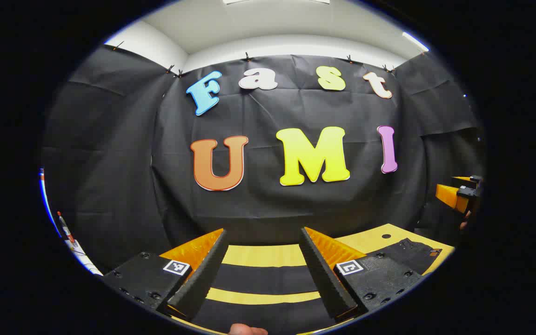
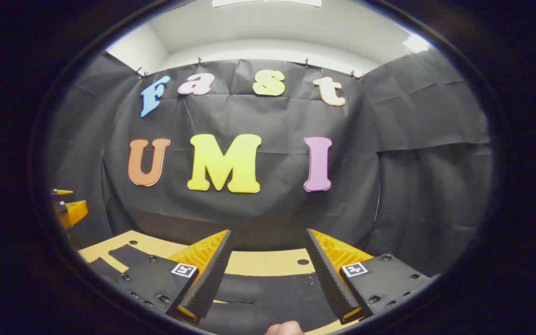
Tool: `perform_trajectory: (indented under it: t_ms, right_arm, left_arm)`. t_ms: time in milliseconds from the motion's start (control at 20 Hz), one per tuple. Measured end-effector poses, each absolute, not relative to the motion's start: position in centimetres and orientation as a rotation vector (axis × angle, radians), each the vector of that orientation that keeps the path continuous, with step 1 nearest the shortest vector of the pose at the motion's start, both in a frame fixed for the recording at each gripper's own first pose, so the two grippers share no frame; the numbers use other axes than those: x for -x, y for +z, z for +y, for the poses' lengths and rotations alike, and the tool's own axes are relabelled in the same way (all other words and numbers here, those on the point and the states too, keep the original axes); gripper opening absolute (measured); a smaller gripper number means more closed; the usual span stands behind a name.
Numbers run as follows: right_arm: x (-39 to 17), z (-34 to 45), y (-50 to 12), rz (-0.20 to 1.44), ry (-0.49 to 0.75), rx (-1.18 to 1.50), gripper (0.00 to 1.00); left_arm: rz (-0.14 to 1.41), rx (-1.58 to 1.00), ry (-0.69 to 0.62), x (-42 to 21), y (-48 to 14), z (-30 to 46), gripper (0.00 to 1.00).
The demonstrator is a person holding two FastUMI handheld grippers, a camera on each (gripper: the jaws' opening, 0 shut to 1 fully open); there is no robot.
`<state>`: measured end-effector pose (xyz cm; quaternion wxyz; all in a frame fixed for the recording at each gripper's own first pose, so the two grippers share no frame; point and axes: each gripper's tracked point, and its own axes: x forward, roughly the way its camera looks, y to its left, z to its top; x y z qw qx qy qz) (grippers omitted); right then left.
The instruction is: Grasp the waist and the cuffs of the jeans and fold them to make the two legs overlap; first hold the waist and fold one-third of the jeans toward the cuffs, then hold the cuffs and fold the remaining one-third in the same direction to finish folding.
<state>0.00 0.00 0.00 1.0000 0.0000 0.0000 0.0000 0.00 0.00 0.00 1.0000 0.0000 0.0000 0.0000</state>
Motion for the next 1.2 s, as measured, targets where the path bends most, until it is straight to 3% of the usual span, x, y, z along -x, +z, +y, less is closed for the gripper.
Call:
perform_trajectory:
  t_ms: [450, 1200]
  right_arm:
    - [-0.2, 3.3, 0.9, -0.011, 0.066, 0.046, 0.95]
    - [-2.7, 0.3, 0.1, 0.002, 0.052, 0.056, 0.96]
  left_arm:
    - [0.039, 0.074, 0.026, -1.2, -0.1, 3.2, 0.98]
    - [0.076, 0.055, 0.042, -2.2, -1.2, 3.0, 0.98]
